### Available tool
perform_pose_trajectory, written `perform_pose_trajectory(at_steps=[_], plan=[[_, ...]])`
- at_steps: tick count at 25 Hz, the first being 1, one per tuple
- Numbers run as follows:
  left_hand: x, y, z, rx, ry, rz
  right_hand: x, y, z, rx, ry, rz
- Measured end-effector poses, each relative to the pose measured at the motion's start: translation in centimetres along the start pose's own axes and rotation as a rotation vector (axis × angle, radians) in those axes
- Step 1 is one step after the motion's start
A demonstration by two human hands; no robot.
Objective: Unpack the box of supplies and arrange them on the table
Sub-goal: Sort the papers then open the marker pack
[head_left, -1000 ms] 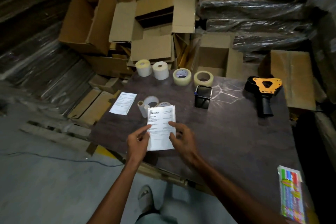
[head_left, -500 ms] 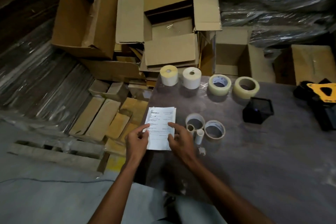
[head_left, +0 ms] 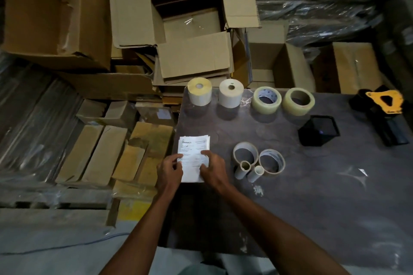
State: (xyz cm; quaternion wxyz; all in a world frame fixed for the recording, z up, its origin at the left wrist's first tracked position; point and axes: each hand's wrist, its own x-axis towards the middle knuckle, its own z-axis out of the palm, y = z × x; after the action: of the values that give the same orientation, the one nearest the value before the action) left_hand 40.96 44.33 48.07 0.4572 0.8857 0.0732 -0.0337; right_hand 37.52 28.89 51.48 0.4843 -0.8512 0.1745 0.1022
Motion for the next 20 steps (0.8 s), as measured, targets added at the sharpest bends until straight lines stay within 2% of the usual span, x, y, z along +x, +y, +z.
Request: perform_pose_trajectory(at_steps=[3, 6, 16, 20], plan=[[0.1, -0.8, 0.4, 0.056, 0.007, -0.054, 0.0, 0.0, 1.2, -0.006, -0.016, 0.033], [0.4, -0.5, 0.3, 0.138, 0.014, 0.010, -0.2, 0.5, 1.5, -0.054, 0.016, 0.041], [1.1, 0.2, 0.7, 0.105, -0.076, -0.031, -0.5, -0.3, 1.6, -0.075, 0.025, 0.005], [-0.5, 1.3, -0.1, 0.100, 0.034, 0.048, -1.5, -0.2, 0.1, -0.038, 0.061, -0.075]])
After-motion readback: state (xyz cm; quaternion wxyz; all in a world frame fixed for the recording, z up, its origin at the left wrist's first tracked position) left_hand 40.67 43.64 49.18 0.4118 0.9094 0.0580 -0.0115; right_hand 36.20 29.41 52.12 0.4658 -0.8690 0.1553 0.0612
